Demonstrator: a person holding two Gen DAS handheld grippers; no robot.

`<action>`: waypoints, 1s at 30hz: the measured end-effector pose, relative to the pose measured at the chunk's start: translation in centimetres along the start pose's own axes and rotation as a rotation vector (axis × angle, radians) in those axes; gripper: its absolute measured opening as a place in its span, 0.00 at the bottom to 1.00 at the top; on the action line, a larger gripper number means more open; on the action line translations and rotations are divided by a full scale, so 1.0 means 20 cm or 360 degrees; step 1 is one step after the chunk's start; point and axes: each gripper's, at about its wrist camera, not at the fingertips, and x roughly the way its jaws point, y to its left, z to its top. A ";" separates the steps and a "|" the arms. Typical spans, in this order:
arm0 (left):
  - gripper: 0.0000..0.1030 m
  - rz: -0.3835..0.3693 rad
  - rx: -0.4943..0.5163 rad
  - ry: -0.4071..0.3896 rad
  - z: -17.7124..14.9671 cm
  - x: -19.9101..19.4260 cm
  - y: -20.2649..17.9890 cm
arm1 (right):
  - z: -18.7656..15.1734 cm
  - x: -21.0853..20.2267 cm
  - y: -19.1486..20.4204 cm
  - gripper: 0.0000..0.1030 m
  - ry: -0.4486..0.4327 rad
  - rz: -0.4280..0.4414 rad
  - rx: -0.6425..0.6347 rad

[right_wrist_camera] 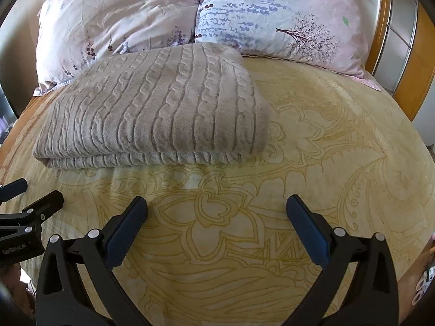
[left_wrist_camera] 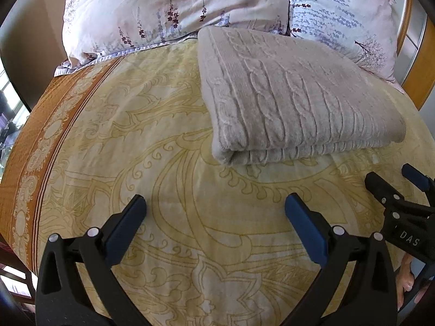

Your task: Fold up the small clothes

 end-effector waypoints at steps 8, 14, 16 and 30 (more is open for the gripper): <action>0.98 -0.0001 0.0003 -0.0007 0.00 0.00 0.00 | 0.01 0.00 0.00 0.99 0.0020 0.0002 -0.0003; 0.98 -0.0001 0.0003 -0.0009 -0.01 0.00 0.00 | 0.01 0.01 0.00 0.99 0.0022 0.0001 -0.0001; 0.98 -0.0001 0.0003 -0.0008 0.00 0.00 0.00 | 0.01 0.01 0.00 0.99 0.0022 0.0001 -0.0001; 0.98 -0.0001 0.0002 -0.0009 0.00 0.00 0.00 | 0.01 0.01 0.00 0.99 0.0022 -0.0001 0.0002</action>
